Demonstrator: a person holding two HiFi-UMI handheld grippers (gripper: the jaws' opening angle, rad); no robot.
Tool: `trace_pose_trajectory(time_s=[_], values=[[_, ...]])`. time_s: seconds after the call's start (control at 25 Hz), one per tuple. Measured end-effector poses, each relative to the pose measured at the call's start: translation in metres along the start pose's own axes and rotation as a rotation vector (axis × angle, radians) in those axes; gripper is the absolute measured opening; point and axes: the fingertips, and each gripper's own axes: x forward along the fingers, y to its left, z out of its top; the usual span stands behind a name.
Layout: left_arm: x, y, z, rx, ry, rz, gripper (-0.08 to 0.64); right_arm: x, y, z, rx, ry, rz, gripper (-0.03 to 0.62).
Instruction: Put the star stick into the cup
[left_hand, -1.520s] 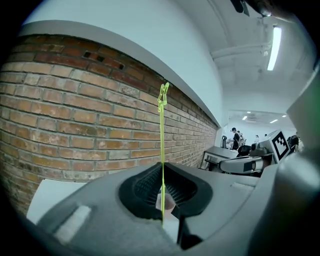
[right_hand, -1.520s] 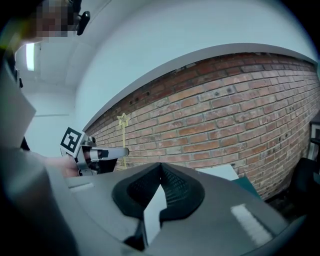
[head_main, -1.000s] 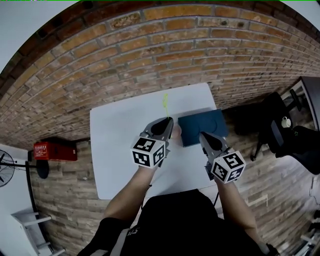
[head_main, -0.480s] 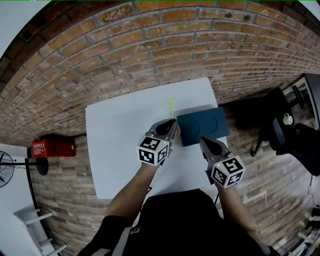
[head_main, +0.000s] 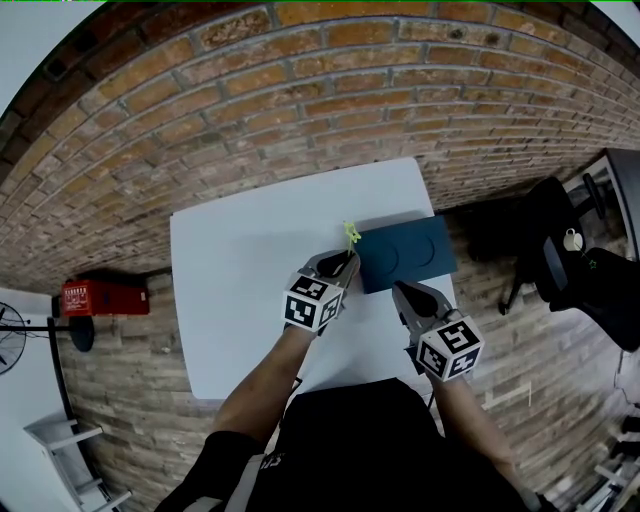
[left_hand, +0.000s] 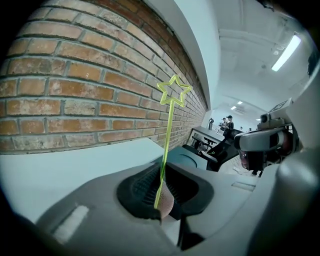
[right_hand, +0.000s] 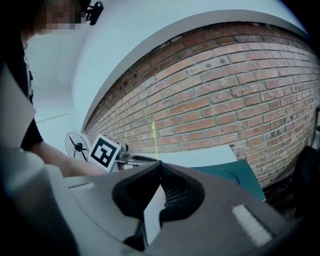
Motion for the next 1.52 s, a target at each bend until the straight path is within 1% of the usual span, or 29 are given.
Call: trace_pose_trajectory(time_s=[0.2,0.44,0.72,0.88,1.12,1.24,1.52], values=[[-0.001,-0.001,-0.006,0.001,0.019,0.001,0.043,-0.003,0.005,-0.004,0.003,0.006,0.002,0.000],[-0.002,0.002,-0.011,-0.010,0.046,0.002,0.080,-0.006,0.009,-0.006,0.015,0.007,0.002,0.000],[-0.013,0.003,-0.010,-0.014,0.029,0.015,0.084,-0.008,0.016,-0.006,0.012,0.006,0.005,0.000],[-0.026,0.004,-0.001,-0.005,-0.002,0.026,0.083,-0.009,0.025,-0.004,0.003,0.002,0.012,0.000],[-0.063,0.004,0.023,0.015,-0.081,0.041,0.080,-0.007,0.041,0.004,-0.015,-0.014,0.019,0.000],[-0.085,0.004,0.030,0.034,-0.106,0.045,0.084,-0.007,0.052,0.011,-0.030,-0.030,0.018,0.000],[-0.148,0.007,0.041,0.067,-0.206,0.068,0.084,-0.010,0.085,0.022,-0.065,-0.066,-0.003,0.000]])
